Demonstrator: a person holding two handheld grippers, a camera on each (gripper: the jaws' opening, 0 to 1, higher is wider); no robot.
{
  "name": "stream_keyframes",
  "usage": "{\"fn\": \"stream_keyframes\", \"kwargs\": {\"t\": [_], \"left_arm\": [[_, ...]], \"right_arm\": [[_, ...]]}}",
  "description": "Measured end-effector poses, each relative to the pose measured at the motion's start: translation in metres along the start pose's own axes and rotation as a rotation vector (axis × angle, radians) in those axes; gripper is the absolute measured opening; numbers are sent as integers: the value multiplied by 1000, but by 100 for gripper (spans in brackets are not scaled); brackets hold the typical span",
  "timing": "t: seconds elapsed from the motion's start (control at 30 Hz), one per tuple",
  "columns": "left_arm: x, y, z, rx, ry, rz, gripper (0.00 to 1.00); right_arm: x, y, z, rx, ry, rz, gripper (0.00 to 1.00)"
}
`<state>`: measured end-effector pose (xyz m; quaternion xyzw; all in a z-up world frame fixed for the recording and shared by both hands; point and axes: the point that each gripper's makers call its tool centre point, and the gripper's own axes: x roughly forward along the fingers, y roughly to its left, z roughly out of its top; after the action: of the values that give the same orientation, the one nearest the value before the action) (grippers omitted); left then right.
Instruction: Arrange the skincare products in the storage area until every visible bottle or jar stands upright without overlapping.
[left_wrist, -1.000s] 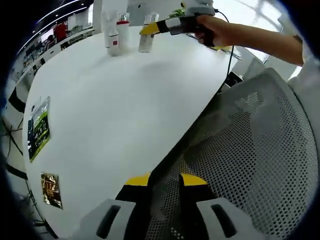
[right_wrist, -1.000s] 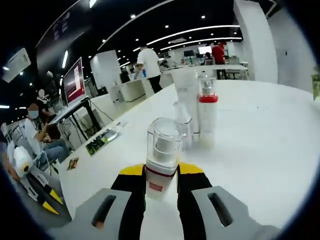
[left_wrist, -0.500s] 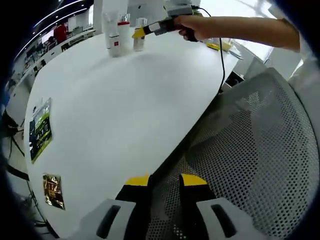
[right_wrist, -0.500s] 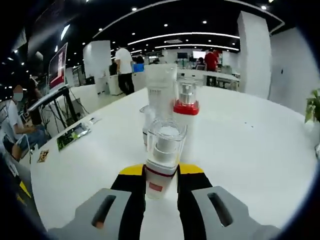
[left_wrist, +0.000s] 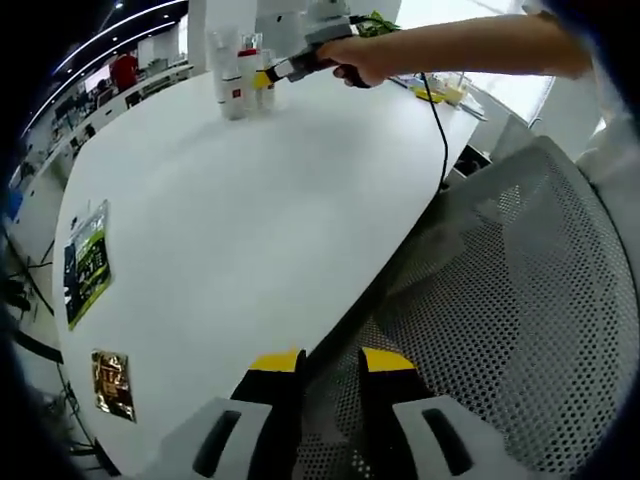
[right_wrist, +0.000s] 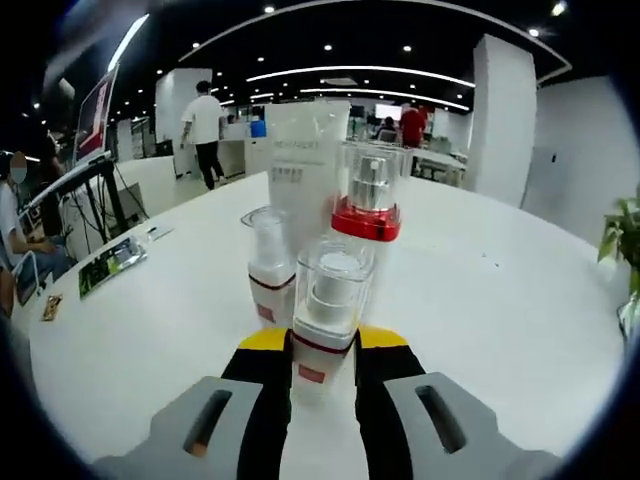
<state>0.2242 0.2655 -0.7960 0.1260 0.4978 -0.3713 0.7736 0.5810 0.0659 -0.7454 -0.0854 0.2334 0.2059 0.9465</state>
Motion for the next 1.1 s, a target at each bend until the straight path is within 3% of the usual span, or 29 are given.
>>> {"fn": "stream_keyframes", "kwargs": {"t": [0.27, 0.53, 0.83, 0.97, 1.1], "left_arm": [[-1, 1, 0, 0, -3, 4, 22], [-1, 1, 1, -1, -3, 7, 22], [-2, 2, 1, -1, -5, 11, 22], [-2, 3, 1, 0, -7, 14, 22], [-2, 4, 2, 3, -13, 19, 22]], "right_arm": [[5, -5, 2, -24, -41, -53, 21], [10, -9, 3, -52, -35, -88, 22], [9, -9, 3, -42, -22, -87, 22], [6, -7, -2, -15, -9, -79, 29], [-3, -6, -7, -4, -5, -68, 27]]}}
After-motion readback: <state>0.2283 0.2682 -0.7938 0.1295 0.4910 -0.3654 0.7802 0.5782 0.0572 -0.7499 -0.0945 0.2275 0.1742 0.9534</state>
